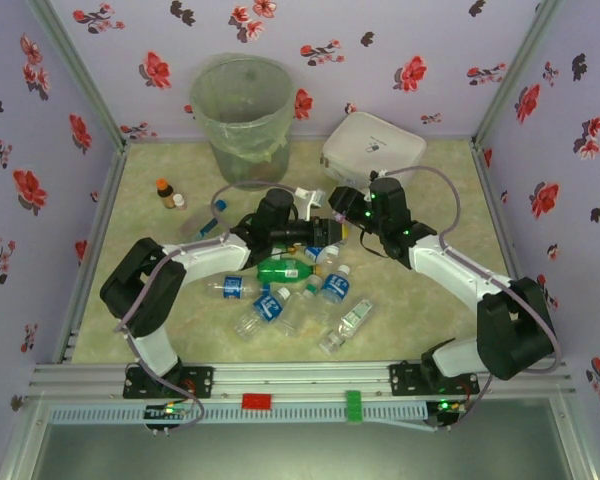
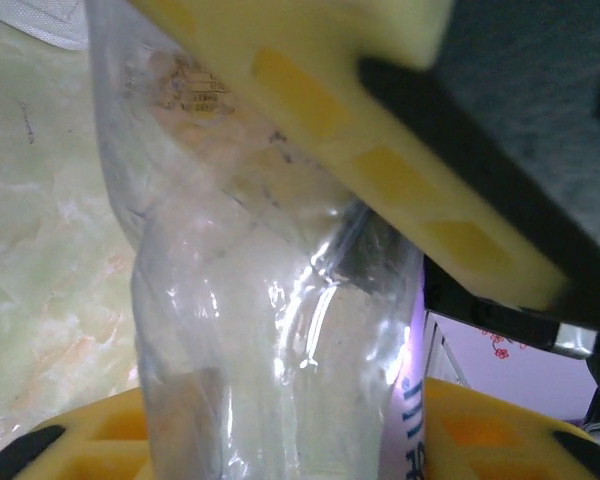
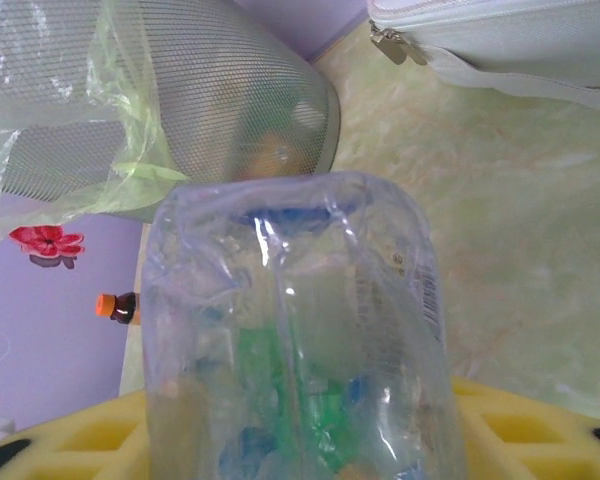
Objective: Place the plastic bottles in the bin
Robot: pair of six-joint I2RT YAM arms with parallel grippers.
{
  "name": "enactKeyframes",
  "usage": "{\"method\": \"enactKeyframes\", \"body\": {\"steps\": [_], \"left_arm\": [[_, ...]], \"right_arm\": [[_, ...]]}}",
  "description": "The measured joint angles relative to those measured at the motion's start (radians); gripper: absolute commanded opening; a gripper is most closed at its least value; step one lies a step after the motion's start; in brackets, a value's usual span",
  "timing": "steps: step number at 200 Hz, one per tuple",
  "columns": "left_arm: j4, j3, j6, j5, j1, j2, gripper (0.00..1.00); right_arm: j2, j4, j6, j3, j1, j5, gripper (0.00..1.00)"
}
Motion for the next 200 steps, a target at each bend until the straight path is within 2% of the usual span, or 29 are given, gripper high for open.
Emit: {"method": "enactKeyframes", "body": {"steps": [14,25,83,120,161,200], "left_arm": [[0.003,0.000,-0.001,0.002,0.000,0.000,0.37],[0.003,0.000,-0.001,0.002,0.000,0.000,0.37],[-0.019,0.000,0.012,0.008,0.027,-0.010,0.37],[-0.158,0.013,0.116,-0.031,0.057,-0.076,0.37],[-0.441,0.212,0.329,-0.126,0.085,-0.095,0.37],[-0.622,0.410,0.488,-0.193,0.150,-0.095,0.36]], "right_arm": [[0.000,0.000,0.002,0.000,0.000,0.002,0.88],[-0.002,-0.002,0.004,0.000,0.000,0.010,0.99],[-0.097,-0.130,-0.061,0.008,-0.003,0.114,1.00],[-0.190,-0.229,-0.108,0.013,-0.025,0.186,1.00],[-0.238,-0.290,-0.119,-0.008,-0.031,0.229,1.00],[-0.241,-0.285,-0.080,-0.099,-0.031,0.225,1.00]]}}
